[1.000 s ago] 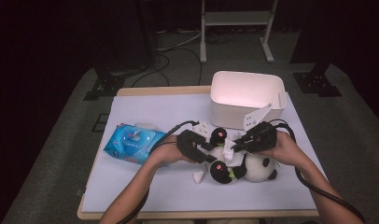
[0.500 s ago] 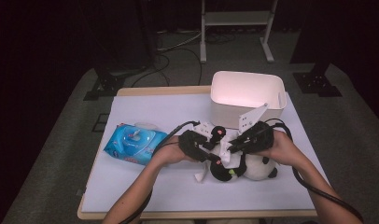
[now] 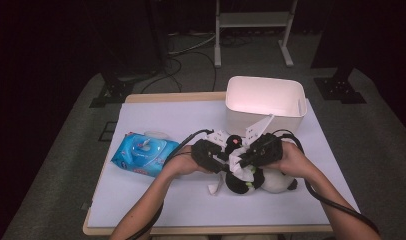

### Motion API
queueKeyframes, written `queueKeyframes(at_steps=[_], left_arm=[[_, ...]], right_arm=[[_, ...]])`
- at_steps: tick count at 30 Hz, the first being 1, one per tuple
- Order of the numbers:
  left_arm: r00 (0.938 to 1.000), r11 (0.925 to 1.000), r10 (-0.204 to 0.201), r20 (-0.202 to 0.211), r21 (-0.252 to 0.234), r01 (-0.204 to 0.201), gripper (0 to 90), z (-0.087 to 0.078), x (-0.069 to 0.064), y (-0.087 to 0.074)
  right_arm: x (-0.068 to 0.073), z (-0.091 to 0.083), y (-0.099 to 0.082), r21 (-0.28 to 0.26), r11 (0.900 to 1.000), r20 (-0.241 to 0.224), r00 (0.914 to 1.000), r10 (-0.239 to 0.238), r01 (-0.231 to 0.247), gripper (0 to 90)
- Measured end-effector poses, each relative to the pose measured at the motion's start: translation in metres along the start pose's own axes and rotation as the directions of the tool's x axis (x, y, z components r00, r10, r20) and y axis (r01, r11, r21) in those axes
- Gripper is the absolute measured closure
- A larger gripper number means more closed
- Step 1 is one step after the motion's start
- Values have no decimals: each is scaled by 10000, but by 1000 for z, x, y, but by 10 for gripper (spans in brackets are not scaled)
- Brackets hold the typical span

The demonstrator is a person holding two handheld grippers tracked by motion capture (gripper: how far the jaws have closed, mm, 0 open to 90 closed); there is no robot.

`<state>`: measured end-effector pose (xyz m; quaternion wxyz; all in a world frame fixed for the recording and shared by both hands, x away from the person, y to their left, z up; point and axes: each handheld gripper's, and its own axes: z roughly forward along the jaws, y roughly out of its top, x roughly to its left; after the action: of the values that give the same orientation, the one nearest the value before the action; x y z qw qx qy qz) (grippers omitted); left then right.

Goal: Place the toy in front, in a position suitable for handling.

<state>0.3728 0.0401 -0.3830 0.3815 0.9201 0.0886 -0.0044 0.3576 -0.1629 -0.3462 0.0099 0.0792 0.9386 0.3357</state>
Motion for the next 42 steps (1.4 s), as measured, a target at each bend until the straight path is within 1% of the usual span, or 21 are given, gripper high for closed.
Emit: queueKeyframes(at_steps=[3,4,7,8,10,11,12,13,15,19,21,22,25,28,30,34,35,40,41,42], left_arm=[[10000,10000,17,-27,-7,-17,553,0,0,-1],[10000,10000,23,-45,-2,-23,553,-1,0,-1],[9999,10000,46,-112,-15,-46,552,-5,1,0],[9999,9999,-12,-142,-114,11,549,-6,1,0],[9999,9998,11,-147,-195,-13,548,-8,2,2],[9999,9998,2,-105,-174,-4,549,-8,2,3],[9999,9999,95,-60,-112,-95,554,-8,2,3],[10000,9999,77,-42,-97,-78,560,-7,1,4],[10000,10000,22,57,-80,-22,564,-4,1,3],[9997,9998,9,244,-201,-4,573,-3,2,1],[9997,9997,-40,259,-236,46,573,-3,3,0],[9996,9997,-64,265,-213,70,573,-2,3,0],[9996,9998,-41,272,-195,46,567,-2,1,0],[9995,9999,20,325,-118,-16,559,-1,0,-1],[9995,9999,-8,322,-129,13,555,-1,0,-2],[9994,9999,37,336,-108,-33,555,-1,0,-2],[9994,9999,43,338,-98,-40,555,-1,0,-2],[9994,9999,13,352,-103,-9,555,0,0,-2],[9994,10000,32,349,-95,-29,555,0,0,-2],[9994,10000,38,351,-82,-35,555,-1,0,-2]], right_arm=[[3,6,2,160,9998,-163,9998,-104,107,801],[4,7,2,204,9997,-128,9999,-109,111,801],[5,1,-5,205,9998,-189,9998,-76,79,802],[5,-2,-9,166,9999,-231,9997,11,-7,801],[6,-5,-16,18,9999,-320,9994,162,-162,801],[7,-7,-19,-26,9998,-358,9991,212,-213,801],[9,-8,-20,-74,9996,-365,9990,264,-267,801],[10,-8,-21,-86,9998,-338,9993,159,-162,801],[11,-7,-19,-19,9999,-297,9995,122,-123,801],[12,-3,-14,78,10000,-403,9992,4,-1,801],[13,-1,-11,-69,10000,-533,9986,-33,29,801],[13,1,-9,-83,9999,-481,9988,-69,65,801],[13,3,-6,47,9999,-449,9989,-161,163,801],[9,-1,-5,182,9998,-449,9989,-121,129,801],[6,-3,-5,162,9998,-351,9994,-70,76,801],[0,-9,-2,86,10000,6,10000,29,-29,801],[-1,-9,-1,105,9999,112,9999,47,-48,801],[-9,-9,1,163,9997,341,9993,183,-189,801],[-11,-10,1,135,9996,487,9986,229,-236,801],[-12,-10,1,143,9996,520,9983,255,-263,801]])
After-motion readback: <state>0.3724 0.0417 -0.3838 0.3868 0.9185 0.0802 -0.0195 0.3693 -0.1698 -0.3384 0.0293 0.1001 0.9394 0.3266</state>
